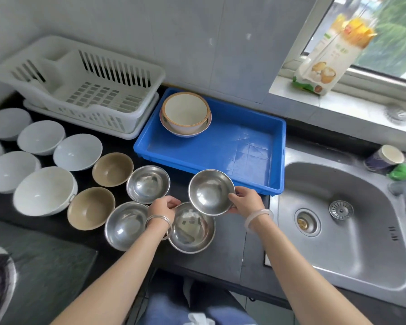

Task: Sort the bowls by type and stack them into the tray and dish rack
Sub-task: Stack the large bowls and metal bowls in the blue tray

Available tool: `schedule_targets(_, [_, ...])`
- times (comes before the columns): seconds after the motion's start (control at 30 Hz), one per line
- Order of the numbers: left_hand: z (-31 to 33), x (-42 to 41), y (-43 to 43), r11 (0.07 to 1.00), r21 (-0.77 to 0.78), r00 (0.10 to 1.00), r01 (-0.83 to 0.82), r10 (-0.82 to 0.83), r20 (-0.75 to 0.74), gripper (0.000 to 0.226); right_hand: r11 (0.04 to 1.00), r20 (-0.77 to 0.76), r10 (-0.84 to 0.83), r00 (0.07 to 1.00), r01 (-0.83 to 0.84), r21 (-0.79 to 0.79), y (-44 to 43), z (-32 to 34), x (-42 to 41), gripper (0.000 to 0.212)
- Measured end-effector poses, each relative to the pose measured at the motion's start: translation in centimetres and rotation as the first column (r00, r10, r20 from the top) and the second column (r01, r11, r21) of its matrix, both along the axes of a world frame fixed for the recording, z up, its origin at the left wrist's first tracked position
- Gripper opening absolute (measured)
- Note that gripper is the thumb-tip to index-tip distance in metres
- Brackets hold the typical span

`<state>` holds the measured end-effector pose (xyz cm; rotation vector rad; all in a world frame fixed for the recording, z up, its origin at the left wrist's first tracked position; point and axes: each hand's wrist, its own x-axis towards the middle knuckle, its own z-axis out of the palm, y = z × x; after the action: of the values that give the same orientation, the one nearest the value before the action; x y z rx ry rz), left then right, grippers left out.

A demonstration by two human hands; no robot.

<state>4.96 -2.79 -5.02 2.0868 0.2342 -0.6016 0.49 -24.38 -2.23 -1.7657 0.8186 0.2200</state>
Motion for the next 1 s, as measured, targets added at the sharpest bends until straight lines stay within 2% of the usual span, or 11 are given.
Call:
schedule_targets(0.2, [-0.2, 0.8, -1.1, 0.996, -0.062, 0.998, -0.059, 0.06, 0.016, 0.02, 0.994, -0.004, 0.046, 0.999, -0.046, -0.095, 0.9, 0.3, -1.4, 0.015])
schedule_targets(0.4, [-0.9, 0.7, -0.2, 0.937, -0.256, 0.962, -0.237, 0.19, -0.195, 0.015, 0.972, -0.057, 0.094, 0.994, -0.104, -0.209, 2.0, -0.5, -1.7, 0.008])
schedule_targets(0.47, [-1.1, 0.4, 0.1, 0.938, -0.268, 0.964, -0.218, 0.163, -0.211, 0.014, 0.969, -0.059, 0.095, 0.994, -0.106, -0.225, 2.5, -0.9, -1.7, 0.008])
schedule_targets(0.6, [-1.1, 0.0, 0.2, 0.971, -0.223, 0.984, -0.088, 0.05, -0.17, 0.033, 0.97, -0.053, 0.076, 0.996, -0.086, -0.226, 3.1, -1.4, -1.7, 0.001])
schedule_targets(0.67, [-1.0, 0.0, 0.3, 0.967, -0.239, 0.982, -0.092, 0.049, -0.18, 0.036, 0.969, -0.042, 0.062, 0.997, -0.07, -0.236, 3.1, -1.7, -1.9, 0.004])
schedule_targets(0.77, [-0.8, 0.0, 0.3, 0.956, -0.269, 0.977, -0.119, 0.064, -0.202, 0.034, 0.941, -0.032, 0.051, 0.998, -0.059, -0.333, 2.7, -2.1, -2.4, 0.009])
schedule_targets(0.83, [-0.7, 0.1, 0.3, 0.949, -0.287, 0.974, -0.132, 0.07, -0.215, 0.033, 0.965, -0.02, -0.018, 1.0, 0.012, -0.263, 2.5, -2.5, -2.7, 0.013])
schedule_targets(0.9, [-0.6, 0.1, 0.3, 0.938, -0.312, 0.968, -0.151, 0.076, -0.24, 0.035, 0.991, -0.03, -0.102, 0.994, 0.098, -0.095, 2.5, -2.9, -2.8, 0.016])
schedule_targets(1.0, [-0.5, 0.3, 0.2, 0.918, -0.347, 0.951, -0.19, 0.084, -0.298, 0.036, 0.971, -0.116, -0.167, 0.979, 0.183, 0.15, 2.6, -3.5, -2.6, 0.016])
